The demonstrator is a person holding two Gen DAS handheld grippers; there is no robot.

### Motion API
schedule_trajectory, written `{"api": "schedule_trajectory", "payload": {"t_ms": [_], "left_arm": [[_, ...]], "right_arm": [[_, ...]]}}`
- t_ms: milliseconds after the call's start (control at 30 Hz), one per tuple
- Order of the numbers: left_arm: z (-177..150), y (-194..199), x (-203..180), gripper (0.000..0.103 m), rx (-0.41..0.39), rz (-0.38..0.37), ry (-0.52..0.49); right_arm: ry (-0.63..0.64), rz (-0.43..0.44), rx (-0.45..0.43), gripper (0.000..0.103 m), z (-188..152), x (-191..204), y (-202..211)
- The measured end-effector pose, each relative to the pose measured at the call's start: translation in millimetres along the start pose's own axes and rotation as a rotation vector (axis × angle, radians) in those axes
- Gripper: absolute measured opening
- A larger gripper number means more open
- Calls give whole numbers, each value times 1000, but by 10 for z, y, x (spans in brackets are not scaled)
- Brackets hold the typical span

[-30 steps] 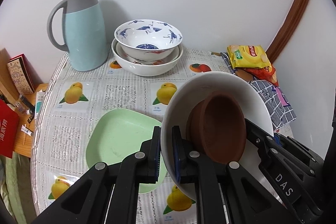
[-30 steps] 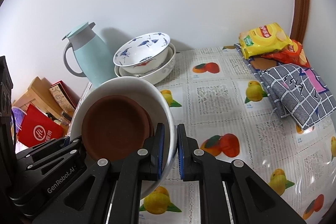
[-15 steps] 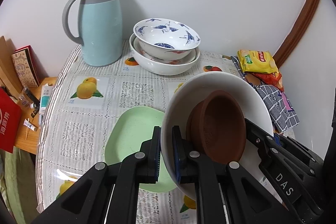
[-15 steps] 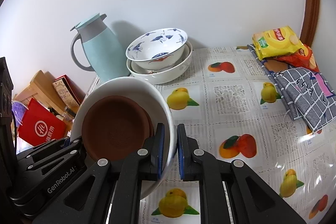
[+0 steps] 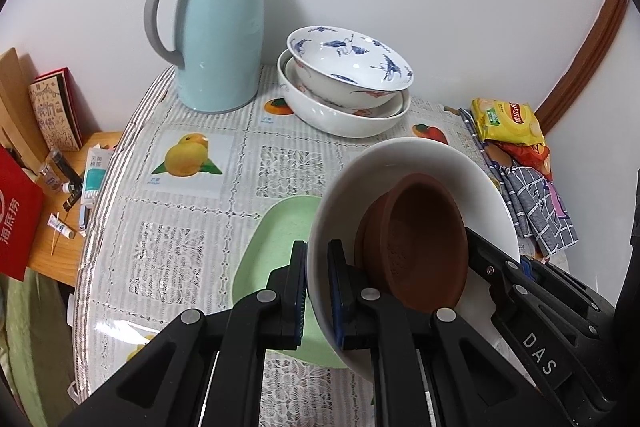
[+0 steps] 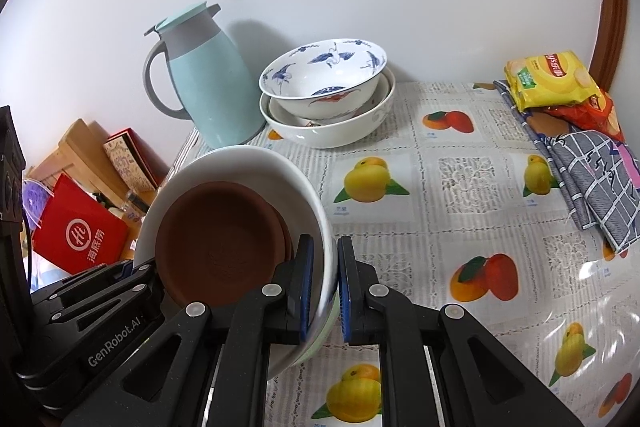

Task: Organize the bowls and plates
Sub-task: 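Lift the white bowl with both grippers and carry it over the green plate, then lower the white bowl with both grippers onto the green plate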

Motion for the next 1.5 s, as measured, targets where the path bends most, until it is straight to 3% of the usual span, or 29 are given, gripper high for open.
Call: {"api": "schedule_trajectory", "payload": {"t_ms": [1000, 1500], "left_arm": [[-222, -691, 378, 10, 136, 7, 50], [-202, -757, 401, 11, 130, 8, 31]], "right_arm": [[-9, 6, 149, 12, -282, 30, -771], [2, 17, 146, 13, -287, 29, -851]]}}
Point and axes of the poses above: each gripper's, at about its wrist camera, not at the fingertips, and y roughly against the way its jaws point, x to its left, z to its top, the point moved 5 cm from there along -y, roughly the way its jaws point, and after that the axes turned 1 degree about x, right-handed, at the moved point
